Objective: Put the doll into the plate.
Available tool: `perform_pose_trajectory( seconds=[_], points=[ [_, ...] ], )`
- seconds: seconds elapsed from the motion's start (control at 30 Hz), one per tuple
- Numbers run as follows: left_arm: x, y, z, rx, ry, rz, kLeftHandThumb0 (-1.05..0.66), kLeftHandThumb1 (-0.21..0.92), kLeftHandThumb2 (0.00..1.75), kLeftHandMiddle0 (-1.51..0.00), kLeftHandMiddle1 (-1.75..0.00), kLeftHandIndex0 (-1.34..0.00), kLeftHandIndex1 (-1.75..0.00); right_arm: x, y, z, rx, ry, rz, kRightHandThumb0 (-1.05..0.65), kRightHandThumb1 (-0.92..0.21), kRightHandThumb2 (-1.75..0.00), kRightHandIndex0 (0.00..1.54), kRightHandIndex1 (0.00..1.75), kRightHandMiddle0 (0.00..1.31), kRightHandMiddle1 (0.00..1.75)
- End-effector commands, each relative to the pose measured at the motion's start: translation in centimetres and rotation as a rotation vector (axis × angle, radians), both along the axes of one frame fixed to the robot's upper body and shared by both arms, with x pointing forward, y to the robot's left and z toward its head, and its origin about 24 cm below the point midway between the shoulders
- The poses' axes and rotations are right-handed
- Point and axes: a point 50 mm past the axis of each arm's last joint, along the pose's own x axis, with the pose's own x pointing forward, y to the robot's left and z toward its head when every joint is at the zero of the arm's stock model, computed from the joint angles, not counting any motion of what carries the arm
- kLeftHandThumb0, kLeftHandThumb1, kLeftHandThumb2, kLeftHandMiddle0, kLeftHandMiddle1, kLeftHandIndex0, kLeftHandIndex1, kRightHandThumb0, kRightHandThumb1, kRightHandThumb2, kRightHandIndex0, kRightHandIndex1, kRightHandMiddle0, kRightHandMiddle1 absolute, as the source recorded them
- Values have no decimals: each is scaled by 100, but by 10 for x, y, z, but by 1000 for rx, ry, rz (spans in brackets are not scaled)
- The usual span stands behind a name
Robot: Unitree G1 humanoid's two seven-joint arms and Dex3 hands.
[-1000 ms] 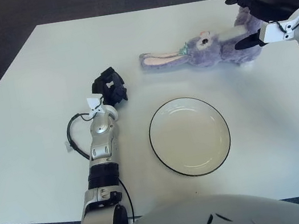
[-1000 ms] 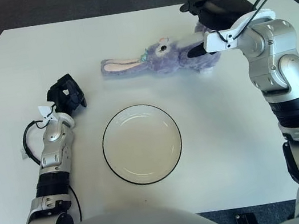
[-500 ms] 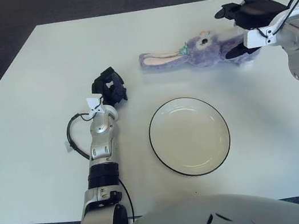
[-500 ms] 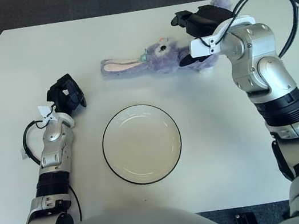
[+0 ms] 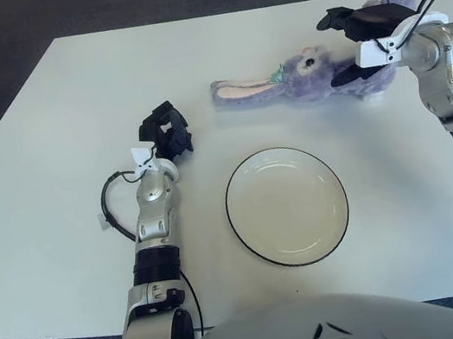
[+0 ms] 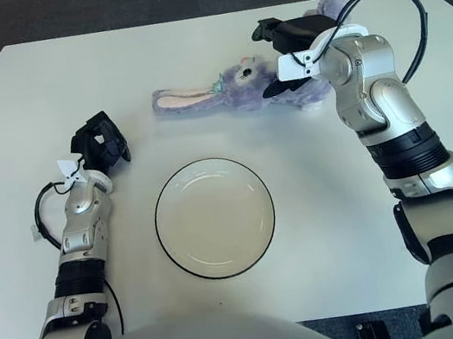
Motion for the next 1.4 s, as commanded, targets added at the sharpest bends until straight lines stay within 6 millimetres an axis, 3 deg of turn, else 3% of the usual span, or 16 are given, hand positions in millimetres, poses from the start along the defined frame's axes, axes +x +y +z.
perform_pose_trajectory(
  seconds=[0.0,0.23,0.53,0.6,0.63,0.67,0.77,0.8,0.87,1.1,1.37],
  points=[
    [-11,4,-24,-12,86,21,-49,70,97,-135,-175,-105,-175,5,2,3,11,-12,15,-85,-54,-56,98,175,0,68],
    [-11,3,-24,-17,90,19,-49,70,97,-134,-175,-104,-175,10,2,0,10,14,26,-81,-45,-69,103,175,0,69],
    [-12,3,-24,-25,88,24,-48,70,98,-131,-175,-101,-175,20,0,-7,-23,45,20,-83,-44,-71,105,175,0,67],
    [-12,3,-23,-21,87,25,-48,70,97,-132,-175,-101,-175,21,-1,-8,-27,51,17,-82,-43,-71,100,175,0,67],
    [-12,3,-23,-19,88,25,-48,70,97,-132,-175,-101,-175,22,-1,-9,-29,53,15,-79,-42,-74,77,175,0,65],
    [-12,3,-23,-16,88,25,-48,70,97,-132,-175,-102,-175,22,-1,-10,-30,54,13,-78,-41,-75,68,175,0,64],
    [-12,3,-24,-7,92,23,-49,71,97,-134,-175,-103,-175,24,-2,-12,-36,56,3,-71,-34,-86,33,132,0,60],
    [-12,3,-24,-6,93,23,-49,71,97,-134,-175,-104,-175,24,-2,-12,-39,57,-2,-69,-33,-87,29,127,0,60],
    [-12,3,-24,-5,93,22,-49,71,97,-135,-175,-105,-175,25,-3,-13,-42,59,-7,-65,-29,-93,20,99,0,60],
    [-12,3,-23,-16,88,21,-49,71,97,-135,-175,-105,-175,30,-7,-20,-70,98,-51,-60,-26,-97,3,67,0,54],
    [-13,3,-24,-31,89,22,-48,70,97,-133,-175,-102,-175,34,-9,-27,-113,125,-72,-69,-37,-89,0,49,0,60]
  ],
)
